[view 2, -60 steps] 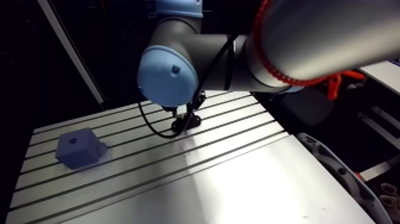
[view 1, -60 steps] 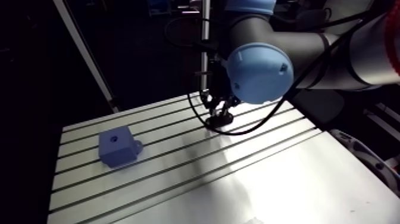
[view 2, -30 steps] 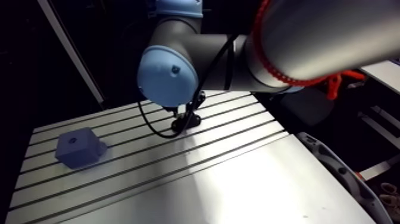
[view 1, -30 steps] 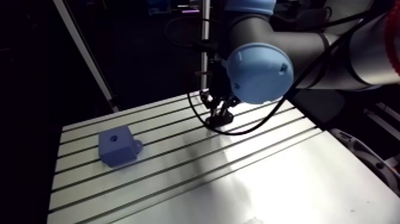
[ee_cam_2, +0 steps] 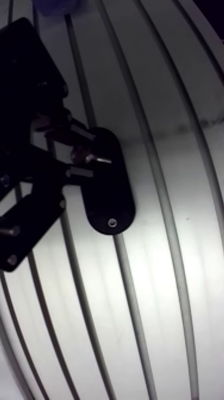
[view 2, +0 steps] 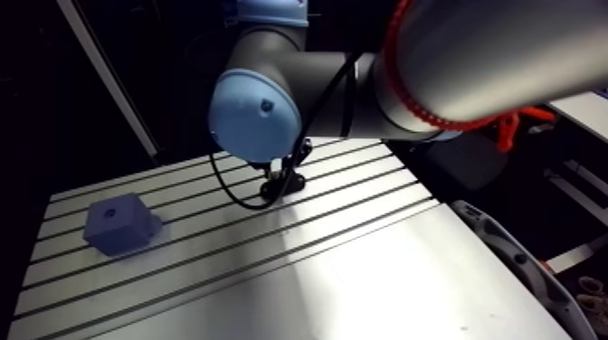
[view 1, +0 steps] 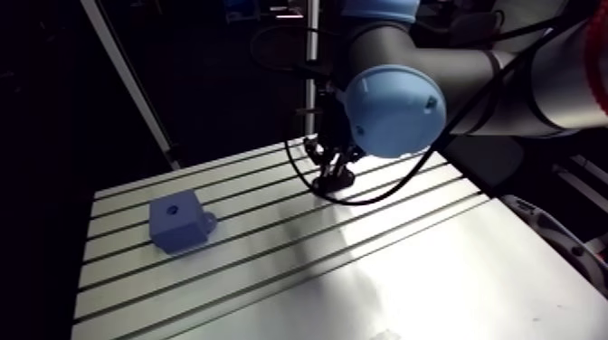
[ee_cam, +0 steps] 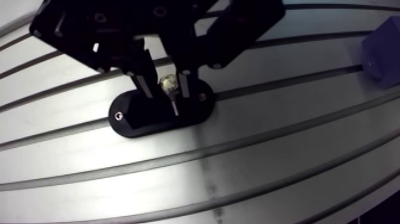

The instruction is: Pick up the M10 bolt and insert it into the hex recess until seated.

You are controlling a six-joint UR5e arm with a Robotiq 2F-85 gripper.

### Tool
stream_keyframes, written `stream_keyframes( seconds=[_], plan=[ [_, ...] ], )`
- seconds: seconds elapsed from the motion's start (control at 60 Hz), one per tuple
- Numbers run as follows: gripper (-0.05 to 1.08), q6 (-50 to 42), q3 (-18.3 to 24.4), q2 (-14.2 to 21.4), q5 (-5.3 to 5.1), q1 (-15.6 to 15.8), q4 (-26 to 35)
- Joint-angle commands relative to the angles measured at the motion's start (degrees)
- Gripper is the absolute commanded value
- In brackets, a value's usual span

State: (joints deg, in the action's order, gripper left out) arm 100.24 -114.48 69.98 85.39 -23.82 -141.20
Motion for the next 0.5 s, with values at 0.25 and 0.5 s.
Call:
stream_keyframes(
  seconds=[0.25,0.5],
  plan=[
    [0.71,0.00,0.00,0.02,-0.01,0.08,0.00],
    [0.75,0.00,0.00,0.02,-0.09,0.00,0.00]
  ],
)
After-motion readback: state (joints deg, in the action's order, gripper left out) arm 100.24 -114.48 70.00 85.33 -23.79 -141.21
